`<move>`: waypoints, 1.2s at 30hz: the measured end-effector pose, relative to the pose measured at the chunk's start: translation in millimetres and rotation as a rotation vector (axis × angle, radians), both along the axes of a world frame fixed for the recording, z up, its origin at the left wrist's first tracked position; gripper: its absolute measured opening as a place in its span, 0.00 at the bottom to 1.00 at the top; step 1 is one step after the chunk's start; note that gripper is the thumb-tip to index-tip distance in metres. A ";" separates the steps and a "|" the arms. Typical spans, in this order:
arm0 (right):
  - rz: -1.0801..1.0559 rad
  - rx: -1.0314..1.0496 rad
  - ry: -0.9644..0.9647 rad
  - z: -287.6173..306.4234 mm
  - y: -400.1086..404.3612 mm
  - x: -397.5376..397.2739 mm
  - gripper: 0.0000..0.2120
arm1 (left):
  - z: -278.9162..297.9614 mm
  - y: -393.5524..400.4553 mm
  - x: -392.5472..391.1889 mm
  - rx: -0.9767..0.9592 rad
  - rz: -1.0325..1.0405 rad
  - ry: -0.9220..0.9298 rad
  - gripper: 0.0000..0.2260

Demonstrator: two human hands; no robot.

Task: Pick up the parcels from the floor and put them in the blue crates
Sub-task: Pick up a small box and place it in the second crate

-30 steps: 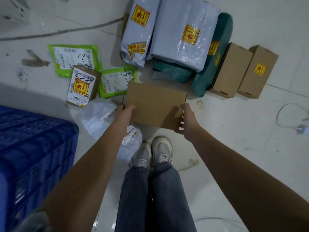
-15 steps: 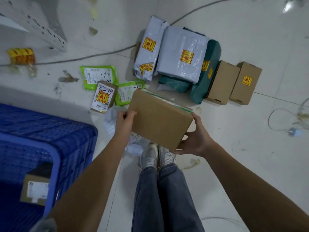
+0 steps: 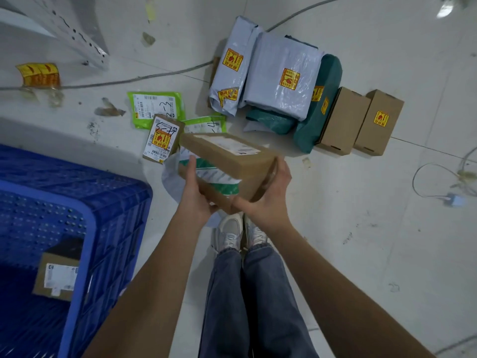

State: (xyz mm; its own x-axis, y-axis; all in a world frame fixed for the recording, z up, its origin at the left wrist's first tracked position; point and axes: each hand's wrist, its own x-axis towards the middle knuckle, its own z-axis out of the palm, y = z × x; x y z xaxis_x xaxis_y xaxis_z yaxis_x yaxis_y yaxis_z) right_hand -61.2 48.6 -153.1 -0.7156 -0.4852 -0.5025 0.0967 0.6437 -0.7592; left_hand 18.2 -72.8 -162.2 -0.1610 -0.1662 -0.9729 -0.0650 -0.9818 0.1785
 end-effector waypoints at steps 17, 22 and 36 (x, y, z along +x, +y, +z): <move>-0.295 0.175 -0.735 14.4 12.5 -41.0 0.24 | 9.1 -18.0 38.6 -0.100 -0.457 0.051 0.19; 0.042 0.244 -0.824 32.1 -1.4 -24.5 0.13 | 32.4 -23.3 72.8 -0.185 -0.437 0.176 0.33; 0.448 0.214 -0.688 91.4 -116.6 59.4 0.20 | 110.5 -70.4 201.2 -0.317 -0.074 0.181 0.36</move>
State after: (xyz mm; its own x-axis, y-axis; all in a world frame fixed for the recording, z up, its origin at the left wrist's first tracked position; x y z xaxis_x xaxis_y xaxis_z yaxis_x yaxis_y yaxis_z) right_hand -1.7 -67.9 -61.7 0.0206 -0.4944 -0.8690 0.1943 0.8546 -0.4816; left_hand 219.4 -143.3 -51.7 -0.3489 -0.4364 -0.8294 -0.0730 -0.8696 0.4883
